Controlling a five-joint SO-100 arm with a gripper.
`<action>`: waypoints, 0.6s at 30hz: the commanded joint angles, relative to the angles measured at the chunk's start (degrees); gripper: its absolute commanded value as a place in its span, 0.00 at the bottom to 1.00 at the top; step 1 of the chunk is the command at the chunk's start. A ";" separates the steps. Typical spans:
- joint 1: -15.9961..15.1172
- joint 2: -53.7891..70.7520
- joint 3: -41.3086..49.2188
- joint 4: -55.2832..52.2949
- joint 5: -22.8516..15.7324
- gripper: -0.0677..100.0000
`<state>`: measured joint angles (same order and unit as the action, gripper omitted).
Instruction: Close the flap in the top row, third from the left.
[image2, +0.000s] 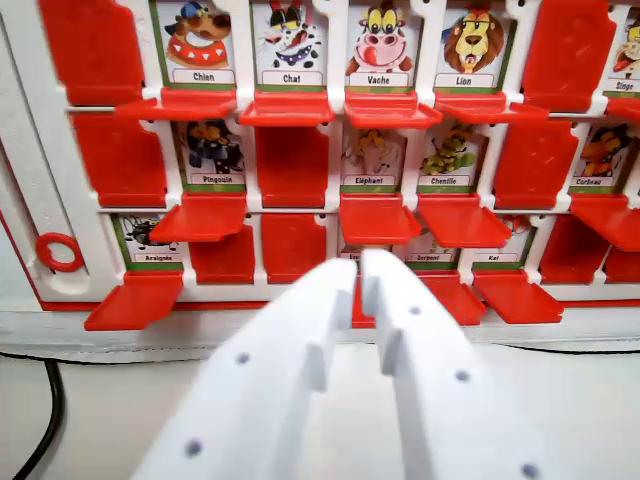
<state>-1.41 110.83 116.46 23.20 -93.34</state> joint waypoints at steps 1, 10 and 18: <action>0.00 -2.99 -5.98 -4.39 0.09 0.00; -1.58 -13.01 -14.06 -6.24 0.88 0.00; -2.46 -21.09 -21.27 -6.68 1.23 0.00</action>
<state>-3.16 89.74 103.54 18.37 -92.46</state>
